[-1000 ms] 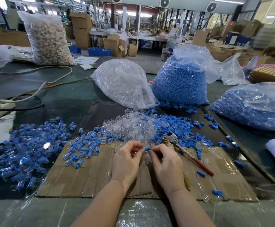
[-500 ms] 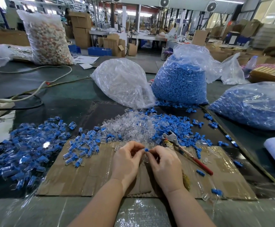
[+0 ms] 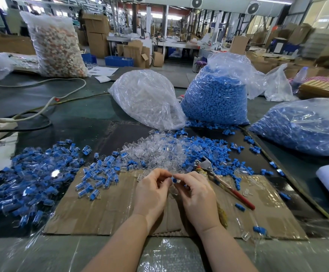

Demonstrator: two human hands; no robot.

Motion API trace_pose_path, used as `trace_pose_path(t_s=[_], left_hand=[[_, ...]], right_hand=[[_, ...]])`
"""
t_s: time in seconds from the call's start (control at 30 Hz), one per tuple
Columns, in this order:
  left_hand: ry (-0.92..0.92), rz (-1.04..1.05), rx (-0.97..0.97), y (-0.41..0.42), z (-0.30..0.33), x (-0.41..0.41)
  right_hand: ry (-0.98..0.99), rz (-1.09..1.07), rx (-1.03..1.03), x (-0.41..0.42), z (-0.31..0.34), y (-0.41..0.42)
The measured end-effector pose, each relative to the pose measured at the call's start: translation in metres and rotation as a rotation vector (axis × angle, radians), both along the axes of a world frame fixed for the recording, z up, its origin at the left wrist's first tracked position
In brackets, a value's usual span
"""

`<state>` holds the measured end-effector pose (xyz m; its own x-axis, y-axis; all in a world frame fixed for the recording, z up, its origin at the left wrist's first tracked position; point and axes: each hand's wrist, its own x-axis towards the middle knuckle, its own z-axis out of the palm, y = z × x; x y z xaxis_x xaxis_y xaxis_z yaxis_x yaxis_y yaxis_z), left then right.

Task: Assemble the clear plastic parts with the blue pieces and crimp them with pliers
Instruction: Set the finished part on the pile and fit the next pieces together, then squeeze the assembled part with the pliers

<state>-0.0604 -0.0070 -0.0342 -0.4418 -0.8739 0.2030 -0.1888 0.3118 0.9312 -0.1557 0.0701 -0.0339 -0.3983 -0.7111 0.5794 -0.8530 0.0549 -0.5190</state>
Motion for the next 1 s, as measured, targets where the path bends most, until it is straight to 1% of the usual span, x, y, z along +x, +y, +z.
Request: trace_pose_path(t_s=[0.23, 0.37, 0.47, 0.53, 0.57, 0.6, 0.67, 0.73, 0.77, 0.87, 1.0], left_hand=[[0.016, -0.002, 0.015, 0.002, 0.003, 0.000], [0.014, -0.002, 0.014, 0.001, 0.003, 0.000], [0.036, 0.008, 0.048, 0.000, 0.003, -0.001], [0.042, 0.013, 0.064, -0.001, 0.002, -0.001], [0.039, 0.017, 0.064, -0.002, 0.002, -0.001], [0.032, 0.022, 0.062, -0.002, 0.001, -0.001], [0.022, 0.029, 0.053, -0.002, 0.002, 0.000], [0.030, 0.026, 0.051, -0.003, 0.003, 0.000], [0.033, 0.024, 0.051, -0.003, 0.004, 0.000], [0.034, 0.035, 0.066, -0.004, 0.006, 0.000], [0.087, 0.031, 0.158, -0.006, 0.009, -0.001]], right_hand=[[0.004, 0.013, 0.019, -0.001, -0.002, 0.000], [0.044, -0.009, 0.020, 0.000, 0.001, 0.000], [0.095, -0.113, 0.019, 0.000, 0.005, 0.002], [0.125, -0.280, 0.053, -0.003, 0.010, 0.004], [0.119, -0.372, 0.121, -0.004, 0.015, 0.006], [0.106, -0.457, 0.241, -0.007, 0.020, 0.007], [0.082, -0.596, 0.556, -0.013, 0.028, 0.011], [0.065, -0.649, 0.785, -0.021, 0.032, 0.016], [0.043, -0.646, 0.843, -0.024, 0.032, 0.018], [0.024, -0.626, 0.883, -0.026, 0.032, 0.021], [0.095, -0.617, 0.817, -0.022, 0.037, 0.022]])
